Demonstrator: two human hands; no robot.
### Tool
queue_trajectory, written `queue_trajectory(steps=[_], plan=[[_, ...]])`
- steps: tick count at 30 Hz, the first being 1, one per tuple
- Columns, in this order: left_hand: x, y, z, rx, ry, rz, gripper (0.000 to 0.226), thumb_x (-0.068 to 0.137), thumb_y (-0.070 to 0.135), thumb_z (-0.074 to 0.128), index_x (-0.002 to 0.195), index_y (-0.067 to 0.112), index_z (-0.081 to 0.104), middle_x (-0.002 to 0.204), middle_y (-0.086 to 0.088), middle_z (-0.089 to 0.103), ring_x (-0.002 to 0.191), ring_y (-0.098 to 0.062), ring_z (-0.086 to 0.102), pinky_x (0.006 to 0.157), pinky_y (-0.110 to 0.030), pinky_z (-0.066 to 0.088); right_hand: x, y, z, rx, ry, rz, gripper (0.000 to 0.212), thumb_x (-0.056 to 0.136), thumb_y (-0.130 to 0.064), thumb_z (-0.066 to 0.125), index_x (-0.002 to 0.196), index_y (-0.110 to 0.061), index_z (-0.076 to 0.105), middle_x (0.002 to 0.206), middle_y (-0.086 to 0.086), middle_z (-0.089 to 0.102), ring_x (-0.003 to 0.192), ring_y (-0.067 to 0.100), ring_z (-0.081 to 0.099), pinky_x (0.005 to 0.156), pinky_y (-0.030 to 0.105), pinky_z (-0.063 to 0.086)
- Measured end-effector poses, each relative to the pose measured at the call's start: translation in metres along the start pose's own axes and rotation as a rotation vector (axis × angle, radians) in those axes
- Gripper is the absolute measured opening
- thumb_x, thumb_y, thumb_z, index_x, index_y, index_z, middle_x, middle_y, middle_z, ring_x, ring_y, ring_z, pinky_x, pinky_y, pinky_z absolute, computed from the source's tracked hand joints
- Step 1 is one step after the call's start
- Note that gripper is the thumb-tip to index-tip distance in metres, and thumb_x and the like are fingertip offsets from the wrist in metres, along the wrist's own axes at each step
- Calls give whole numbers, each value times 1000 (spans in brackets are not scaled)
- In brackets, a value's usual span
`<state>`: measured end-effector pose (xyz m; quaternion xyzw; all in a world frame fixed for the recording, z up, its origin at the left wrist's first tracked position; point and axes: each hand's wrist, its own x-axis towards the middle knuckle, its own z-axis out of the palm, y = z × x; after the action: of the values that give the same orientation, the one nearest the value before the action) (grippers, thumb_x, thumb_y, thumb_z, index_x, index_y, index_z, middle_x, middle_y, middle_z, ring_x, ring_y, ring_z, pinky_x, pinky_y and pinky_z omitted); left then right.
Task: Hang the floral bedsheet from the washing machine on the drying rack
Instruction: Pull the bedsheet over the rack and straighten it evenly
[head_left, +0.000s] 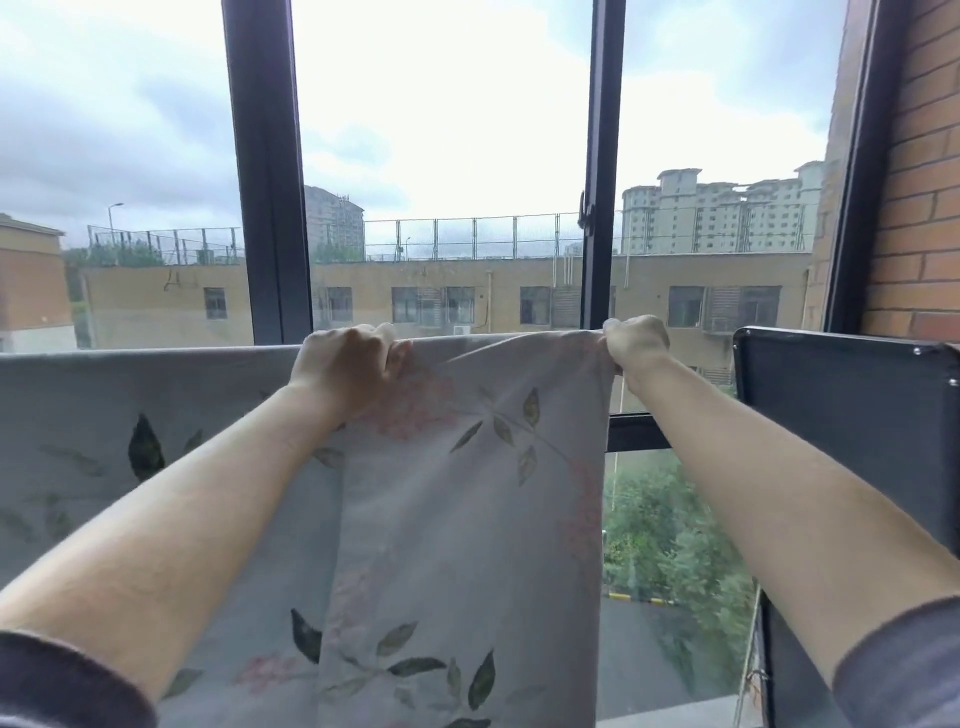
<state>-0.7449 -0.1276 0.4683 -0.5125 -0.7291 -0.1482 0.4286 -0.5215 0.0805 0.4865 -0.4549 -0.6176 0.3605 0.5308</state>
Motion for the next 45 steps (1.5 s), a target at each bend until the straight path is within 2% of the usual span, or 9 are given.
queue_trajectory(steps=[6, 10, 16, 19, 22, 28, 34, 39, 45], plan=[[9, 4, 5, -1, -26, -8, 45, 101, 44, 23, 98, 14, 56, 92, -7, 67, 82, -27, 63, 65, -32, 35, -6, 8, -2, 56, -251, 133, 33, 77, -26, 55, 104, -7, 62, 92, 10, 63, 78, 26, 58, 74, 38, 52], [9, 5, 3, -7, -9, 5, 45, 101, 43, 24, 102, 14, 58, 93, -8, 68, 83, -28, 64, 65, -32, 36, -9, -1, -3, 107, -241, 120, 17, 85, -5, 64, 99, -14, 61, 89, 5, 64, 69, 11, 56, 61, 23, 48], [-6, -19, 2, -1, 31, 3, 39, 100, 45, 22, 84, 18, 45, 80, -9, 66, 72, -29, 62, 63, -33, 39, -8, 11, 0, 46, -291, 108, 6, 92, -5, 58, 90, -10, 60, 77, 1, 58, 72, 13, 56, 54, 20, 51], [-13, -28, 1, 11, 28, -6, 46, 100, 47, 22, 87, 14, 51, 80, -9, 66, 72, -30, 62, 63, -33, 37, -8, 17, 7, -73, -177, -11, 12, 91, -14, 59, 80, -16, 61, 94, 4, 65, 88, 19, 57, 77, 28, 51], [-22, -42, -4, 24, 18, -23, 47, 100, 46, 22, 88, 13, 53, 82, -9, 66, 74, -30, 62, 64, -33, 36, -2, 10, 2, -139, 16, -96, 13, 92, -16, 57, 90, -19, 69, 104, 3, 68, 87, 17, 55, 76, 23, 45], [-35, -62, -10, 59, -11, -55, 47, 99, 45, 21, 89, 12, 53, 84, -11, 64, 74, -28, 59, 78, -39, 43, -16, 19, 14, -506, -108, -231, 24, 93, -28, 48, 102, -19, 68, 122, 11, 60, 110, 30, 53, 95, 34, 42], [-58, -87, -9, 93, -98, -76, 43, 97, 43, 33, 130, 17, 43, 119, -9, 55, 110, -30, 51, 101, -51, 31, -69, -1, 59, -653, -104, -627, 38, 99, -34, 32, 123, -15, 55, 129, 13, 52, 122, 32, 45, 111, 54, 20], [-100, -142, -28, 130, -105, -192, 50, 96, 38, 38, 141, 17, 33, 135, -11, 46, 126, -32, 40, 111, -55, 21, -128, -30, 116, -739, -220, -920, 36, 97, -34, 41, 126, -14, 50, 127, 11, 53, 125, 32, 43, 113, 58, 12], [-167, -240, -69, 197, -130, -347, 57, 91, 27, 46, 144, 16, 32, 143, -11, 39, 132, -31, 33, 113, -55, 16, -217, -76, 206, -704, -240, -1131, 36, 96, -38, 39, 119, -12, 51, 114, 12, 58, 109, 33, 51, 101, 49, 30]])
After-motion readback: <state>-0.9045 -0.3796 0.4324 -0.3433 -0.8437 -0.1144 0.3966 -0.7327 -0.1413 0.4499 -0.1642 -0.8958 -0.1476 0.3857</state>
